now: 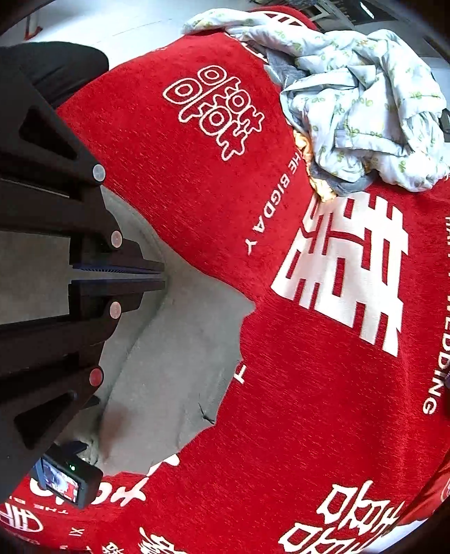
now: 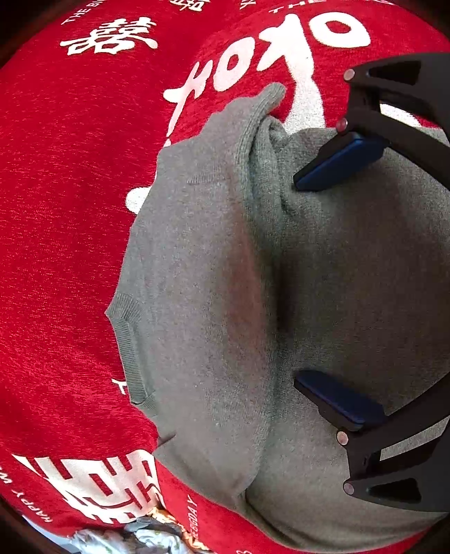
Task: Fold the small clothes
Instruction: 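Move the left gripper toward the sweater hem beside the right gripper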
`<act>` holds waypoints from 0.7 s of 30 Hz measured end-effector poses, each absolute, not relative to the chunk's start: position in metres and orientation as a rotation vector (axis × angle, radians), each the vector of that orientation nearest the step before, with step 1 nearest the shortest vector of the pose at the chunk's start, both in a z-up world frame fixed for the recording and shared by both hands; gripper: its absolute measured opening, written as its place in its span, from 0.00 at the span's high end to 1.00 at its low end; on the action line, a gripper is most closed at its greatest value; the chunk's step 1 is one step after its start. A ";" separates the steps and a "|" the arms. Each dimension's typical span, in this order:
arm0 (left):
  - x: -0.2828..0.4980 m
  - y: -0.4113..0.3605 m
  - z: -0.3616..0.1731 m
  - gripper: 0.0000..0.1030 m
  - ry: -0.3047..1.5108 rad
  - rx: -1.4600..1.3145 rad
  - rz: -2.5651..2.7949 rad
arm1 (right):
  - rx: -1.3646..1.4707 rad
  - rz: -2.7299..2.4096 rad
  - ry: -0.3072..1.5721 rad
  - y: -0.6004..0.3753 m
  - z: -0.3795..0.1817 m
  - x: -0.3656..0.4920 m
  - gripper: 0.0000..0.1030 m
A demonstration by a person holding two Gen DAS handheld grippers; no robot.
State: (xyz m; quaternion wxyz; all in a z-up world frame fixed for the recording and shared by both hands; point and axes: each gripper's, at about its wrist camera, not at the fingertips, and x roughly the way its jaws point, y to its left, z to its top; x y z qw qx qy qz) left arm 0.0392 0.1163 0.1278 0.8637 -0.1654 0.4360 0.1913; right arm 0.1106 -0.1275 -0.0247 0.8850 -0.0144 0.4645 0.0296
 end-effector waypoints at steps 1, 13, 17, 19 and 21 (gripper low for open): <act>0.041 0.115 0.128 0.99 0.931 -0.326 0.413 | -0.031 0.061 0.967 -0.127 -0.025 0.111 0.00; 0.021 0.089 0.120 0.99 1.014 -0.168 0.452 | -0.031 0.060 0.966 -0.127 -0.025 0.111 0.00; 0.019 0.048 0.117 0.99 1.060 0.029 0.399 | -0.031 0.060 0.966 -0.127 -0.025 0.111 0.00; 0.020 0.031 0.111 0.99 1.068 0.219 0.435 | -0.031 0.060 0.966 -0.127 -0.025 0.111 0.00; 0.013 0.030 0.110 0.99 1.052 0.213 0.413 | -0.031 0.060 0.966 -0.127 -0.025 0.111 0.00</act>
